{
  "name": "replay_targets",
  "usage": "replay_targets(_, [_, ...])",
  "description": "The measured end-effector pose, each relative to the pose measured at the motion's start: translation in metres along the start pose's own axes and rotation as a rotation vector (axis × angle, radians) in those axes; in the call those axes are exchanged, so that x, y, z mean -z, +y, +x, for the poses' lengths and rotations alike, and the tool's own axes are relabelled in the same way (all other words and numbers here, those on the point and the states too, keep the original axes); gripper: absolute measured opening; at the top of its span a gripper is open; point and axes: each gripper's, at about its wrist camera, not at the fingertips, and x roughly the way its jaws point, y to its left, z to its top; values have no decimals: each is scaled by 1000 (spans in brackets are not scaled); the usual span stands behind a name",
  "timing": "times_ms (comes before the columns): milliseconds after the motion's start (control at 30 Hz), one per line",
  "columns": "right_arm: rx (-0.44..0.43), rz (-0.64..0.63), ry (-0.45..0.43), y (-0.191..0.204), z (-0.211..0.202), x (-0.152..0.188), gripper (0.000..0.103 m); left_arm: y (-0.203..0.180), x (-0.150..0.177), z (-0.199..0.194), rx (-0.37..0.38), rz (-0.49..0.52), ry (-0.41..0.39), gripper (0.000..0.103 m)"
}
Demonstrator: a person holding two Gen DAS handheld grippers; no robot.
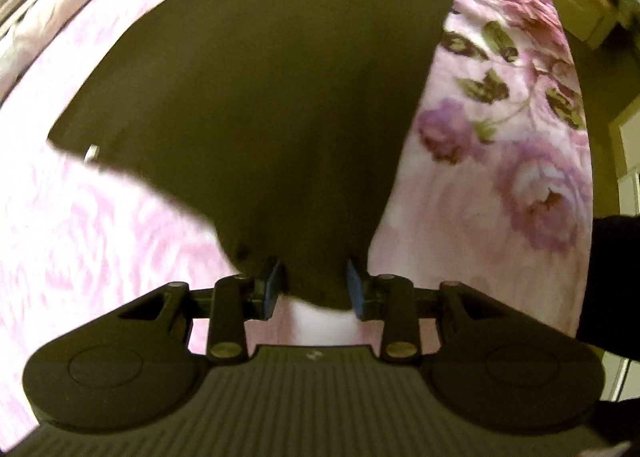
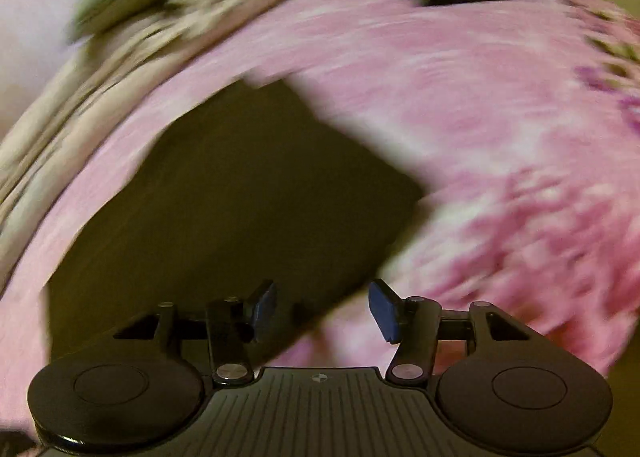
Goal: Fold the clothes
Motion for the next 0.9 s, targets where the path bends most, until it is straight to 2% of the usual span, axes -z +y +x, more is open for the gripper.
replay_targets(100, [-129, -184, 58, 59, 11, 34, 55, 7, 13, -5, -4, -23, 9, 34])
replay_targets(200, [-244, -337, 110, 108, 29, 63, 55, 14, 27, -11, -7, -46, 17, 30])
replay_targets(267, [-288, -405, 148, 132, 44, 80, 55, 19, 36, -14, -10, -62, 23, 30])
replay_targets(367, [-258, -383, 217, 141, 65, 97, 57, 28, 47, -23, -22, -71, 14, 30])
replay_targets(500, [-182, -542, 243, 165, 54, 111, 60, 45, 51, -37, -65, -7, -53, 36])
replay_targets(533, [-183, -595, 242, 173, 49, 116, 61, 50, 49, -37, -76, 21, -69, 39])
replay_targets(567, [-190, -664, 235, 183, 43, 123, 72, 56, 48, -37, -88, 48, -85, 40])
replay_targets(600, [-200, -740, 227, 193, 37, 131, 90, 61, 46, -36, -101, 76, -100, 41])
replay_targets(767, [-188, -1175, 147, 239, 30, 188, 92, 83, 37, -23, -192, 280, -169, 49])
replay_targets(800, [-180, -1232, 132, 242, 35, 194, 92, 87, 36, -20, -201, 322, -175, 50])
replay_targets(900, [-158, -1349, 95, 244, 48, 205, 91, 94, 33, -12, -216, 448, -191, 62])
